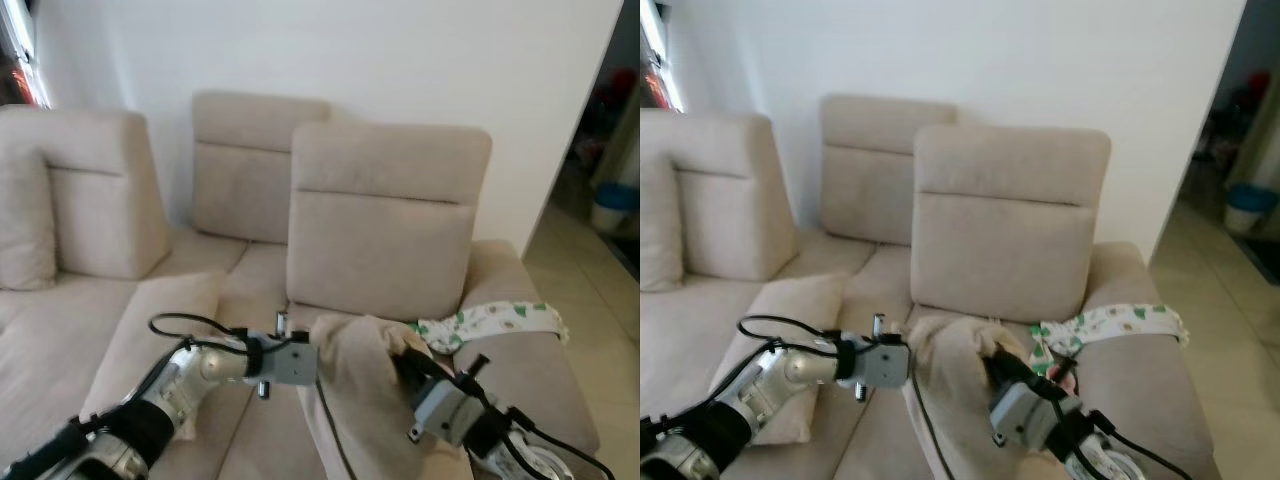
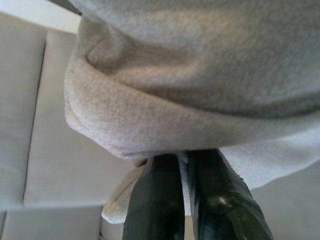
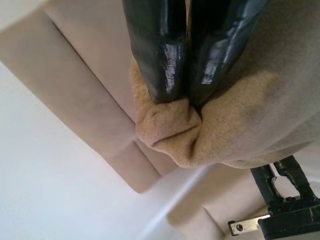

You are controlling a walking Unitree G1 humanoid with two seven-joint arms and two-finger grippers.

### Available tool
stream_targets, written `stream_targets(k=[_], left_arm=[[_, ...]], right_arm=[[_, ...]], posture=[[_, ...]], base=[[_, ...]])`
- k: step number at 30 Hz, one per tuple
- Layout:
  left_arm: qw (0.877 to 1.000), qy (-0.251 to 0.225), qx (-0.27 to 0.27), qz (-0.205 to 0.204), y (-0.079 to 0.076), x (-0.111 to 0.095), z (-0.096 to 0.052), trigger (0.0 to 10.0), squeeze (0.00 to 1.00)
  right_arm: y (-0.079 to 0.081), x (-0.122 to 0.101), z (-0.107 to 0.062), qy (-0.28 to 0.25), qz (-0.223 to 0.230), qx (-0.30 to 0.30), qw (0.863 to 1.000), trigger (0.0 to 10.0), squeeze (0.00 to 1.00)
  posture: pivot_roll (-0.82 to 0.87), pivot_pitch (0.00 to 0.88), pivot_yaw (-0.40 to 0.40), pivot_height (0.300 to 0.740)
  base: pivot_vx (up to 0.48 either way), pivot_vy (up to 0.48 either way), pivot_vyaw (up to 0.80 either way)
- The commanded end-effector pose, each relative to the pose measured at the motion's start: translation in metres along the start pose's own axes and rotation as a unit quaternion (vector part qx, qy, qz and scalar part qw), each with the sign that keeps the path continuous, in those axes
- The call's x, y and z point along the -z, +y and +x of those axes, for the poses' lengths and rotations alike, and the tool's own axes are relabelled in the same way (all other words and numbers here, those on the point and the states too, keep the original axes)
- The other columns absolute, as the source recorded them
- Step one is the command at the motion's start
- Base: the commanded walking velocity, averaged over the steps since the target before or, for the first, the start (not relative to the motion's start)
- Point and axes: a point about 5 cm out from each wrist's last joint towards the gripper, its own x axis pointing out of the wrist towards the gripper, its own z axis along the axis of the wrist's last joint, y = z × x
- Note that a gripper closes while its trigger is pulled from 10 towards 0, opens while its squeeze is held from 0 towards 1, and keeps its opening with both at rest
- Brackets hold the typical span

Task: Move the pillow to the sofa from floor

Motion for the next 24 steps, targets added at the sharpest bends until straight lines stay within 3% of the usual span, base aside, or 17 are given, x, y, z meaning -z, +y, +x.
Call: stream_targets(k=[1, 9, 16, 24], left_arm=[[0.997, -0.063, -0.016, 0.037, 0.01, -0.028, 0.01, 10.0, 0.0], [0.997, -0.059, -0.029, 0.043, 0.015, -0.03, 0.013, 10.0, 0.0], [0.995, -0.051, -0.07, 0.051, 0.034, -0.038, 0.018, 10.0, 0.0], [0.993, -0.046, -0.09, 0.055, 0.045, -0.047, 0.028, 10.0, 0.0]], right_arm=[[0.002, -0.004, 0.002, -0.012, -0.005, -0.008, 1.0, 10.0, 0.0], [-0.022, 0.008, 0.004, 0.034, 0.014, 0.08, 0.996, 10.0, 0.0], [-0.066, 0.027, -0.003, 0.097, 0.04, 0.229, 0.968, 10.0, 0.0], [-0.086, 0.037, -0.008, 0.13, 0.044, 0.288, 0.948, 10.0, 0.0]], posture=[[0.07, 0.006, 0.052, 0.74], [0.07, 0.006, 0.054, 0.74], [0.07, 0.009, 0.064, 0.74], [0.06, 0.009, 0.073, 0.74]], base=[[0.255, 0.0, 0.0], [0.0, 0.0, 0.0], [0.0, 0.0, 0.0], [0.0, 0.0, 0.0]])
